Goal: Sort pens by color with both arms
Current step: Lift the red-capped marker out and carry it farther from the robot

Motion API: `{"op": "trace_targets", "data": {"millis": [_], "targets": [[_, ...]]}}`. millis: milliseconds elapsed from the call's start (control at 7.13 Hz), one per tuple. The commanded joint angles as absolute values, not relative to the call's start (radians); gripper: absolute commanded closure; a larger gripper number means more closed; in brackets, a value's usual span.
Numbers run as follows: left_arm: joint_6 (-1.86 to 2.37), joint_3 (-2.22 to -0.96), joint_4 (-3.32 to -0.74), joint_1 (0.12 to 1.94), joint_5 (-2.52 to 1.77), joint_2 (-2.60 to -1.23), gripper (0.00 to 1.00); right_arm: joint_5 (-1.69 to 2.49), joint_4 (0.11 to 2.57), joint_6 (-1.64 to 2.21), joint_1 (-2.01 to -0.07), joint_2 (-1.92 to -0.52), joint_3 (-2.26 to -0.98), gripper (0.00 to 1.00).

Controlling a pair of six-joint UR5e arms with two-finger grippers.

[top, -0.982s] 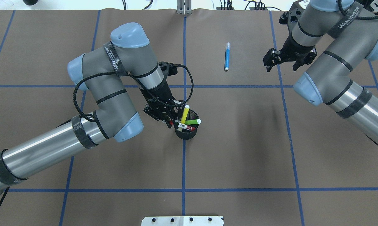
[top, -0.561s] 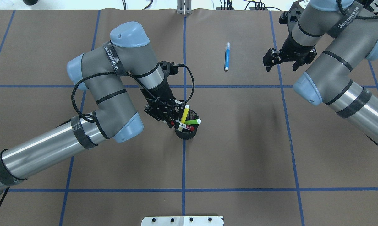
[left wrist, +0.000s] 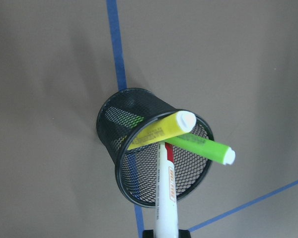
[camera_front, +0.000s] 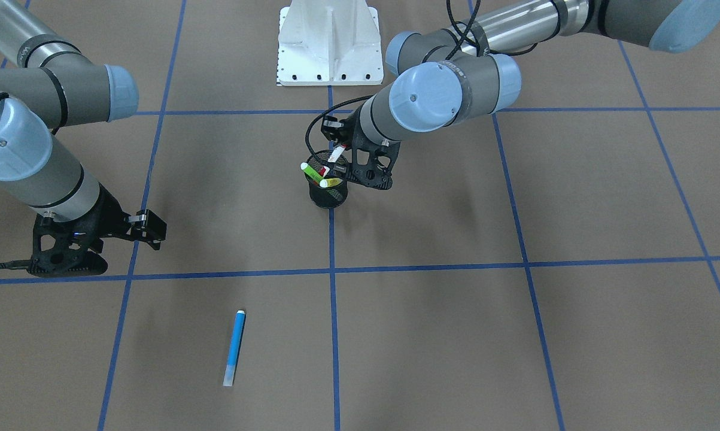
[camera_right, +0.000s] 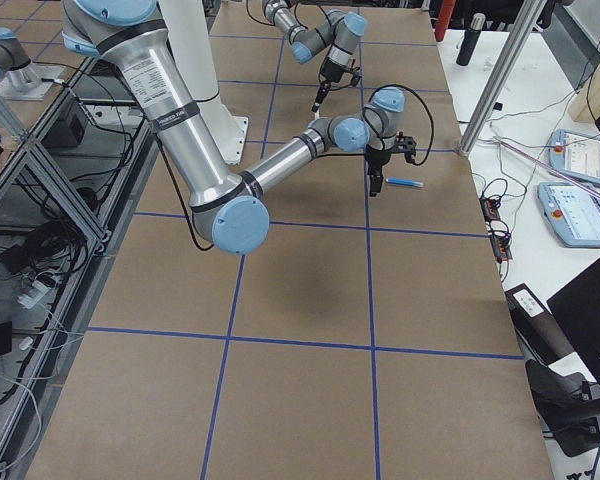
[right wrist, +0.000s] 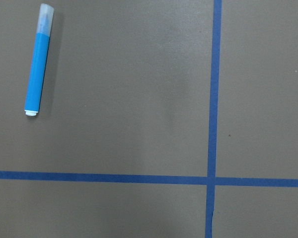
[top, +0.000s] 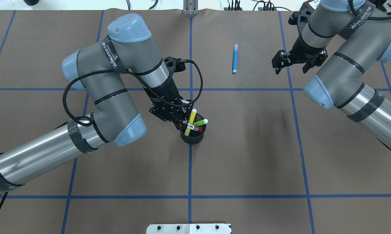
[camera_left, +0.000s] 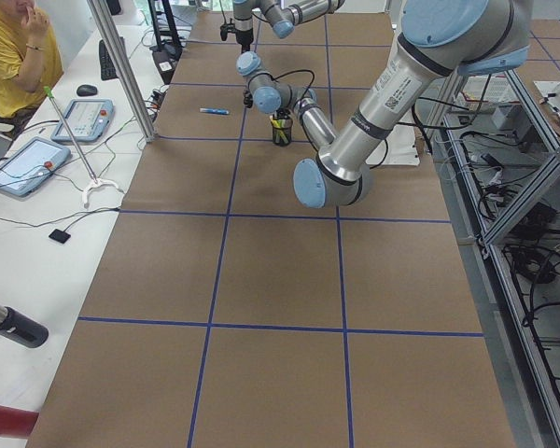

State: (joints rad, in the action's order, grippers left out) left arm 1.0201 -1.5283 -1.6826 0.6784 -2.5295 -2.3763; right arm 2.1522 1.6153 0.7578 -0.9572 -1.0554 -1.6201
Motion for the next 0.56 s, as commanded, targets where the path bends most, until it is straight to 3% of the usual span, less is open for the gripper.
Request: {"op": "trace_targets", "data": {"millis": [0,421], "targets": [[1.019,-1.613,-1.606,0.699,-2.530,-2.376,1.00,2.152,1.615,0.758,-0.957,-1.055,-1.621,0.00],[1.020,-1.736,-1.563,0.744,-2.534,-2.359,1.00,2.152,1.612,0.759,-0.957,-1.055,-1.623,0.00]]}}
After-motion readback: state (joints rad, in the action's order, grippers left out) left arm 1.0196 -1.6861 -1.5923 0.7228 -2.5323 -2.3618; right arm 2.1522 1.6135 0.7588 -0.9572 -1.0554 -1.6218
